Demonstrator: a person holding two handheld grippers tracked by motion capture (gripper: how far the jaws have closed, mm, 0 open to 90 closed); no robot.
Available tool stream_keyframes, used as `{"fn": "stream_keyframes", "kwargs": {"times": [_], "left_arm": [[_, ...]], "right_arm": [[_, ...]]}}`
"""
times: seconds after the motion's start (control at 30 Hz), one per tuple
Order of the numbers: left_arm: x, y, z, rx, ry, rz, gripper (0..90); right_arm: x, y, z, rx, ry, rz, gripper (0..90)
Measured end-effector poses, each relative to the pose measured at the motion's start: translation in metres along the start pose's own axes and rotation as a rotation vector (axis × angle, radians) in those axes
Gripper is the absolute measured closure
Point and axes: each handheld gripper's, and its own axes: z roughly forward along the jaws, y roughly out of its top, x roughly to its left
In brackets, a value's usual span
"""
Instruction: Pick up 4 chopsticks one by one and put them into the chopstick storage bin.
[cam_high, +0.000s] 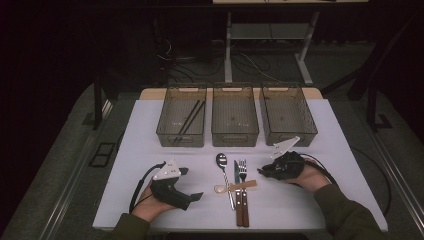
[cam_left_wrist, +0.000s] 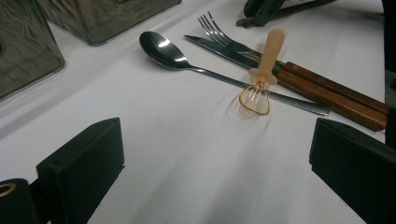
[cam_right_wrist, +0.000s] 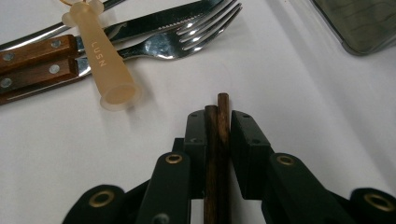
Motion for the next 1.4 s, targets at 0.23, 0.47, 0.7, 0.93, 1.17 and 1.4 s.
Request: {"fn": "stream_keyframes", "kwargs": {"times": [0.23,0.47,0.7,0.93,1.17,1.4], "left_arm": [[0.000,0.000,0.001,0.003,0.001,0.002,2.0],[0.000,0.000,0.000,0.002,-0.001,0.003,2.0],[-0.001,0.000,0.000,0.001,-0.001,0.005,2.0],[-0.001,0.000,-0.001,-0.002,-0.003,0.007,2.0],[-0.001,0.001,-0.001,-0.003,-0.002,0.008,2.0],[-0.002,0.000,-0.002,-0.004,0.000,0.006,2.0]], "right_arm": [[-0.009,0.002,0.001,-0.012,-0.034,0.040,77.0],[-0.025,0.005,0.006,-0.037,-0.095,0.107,76.8],[-0.025,0.002,0.001,-0.059,-0.099,0.136,64.3],[-0.021,-0.011,-0.032,-0.117,-0.112,0.180,57.2],[-0.016,-0.033,-0.062,-0.149,-0.112,0.227,57.5],[-0.011,-0.054,-0.079,-0.134,-0.109,0.261,63.4]]}}
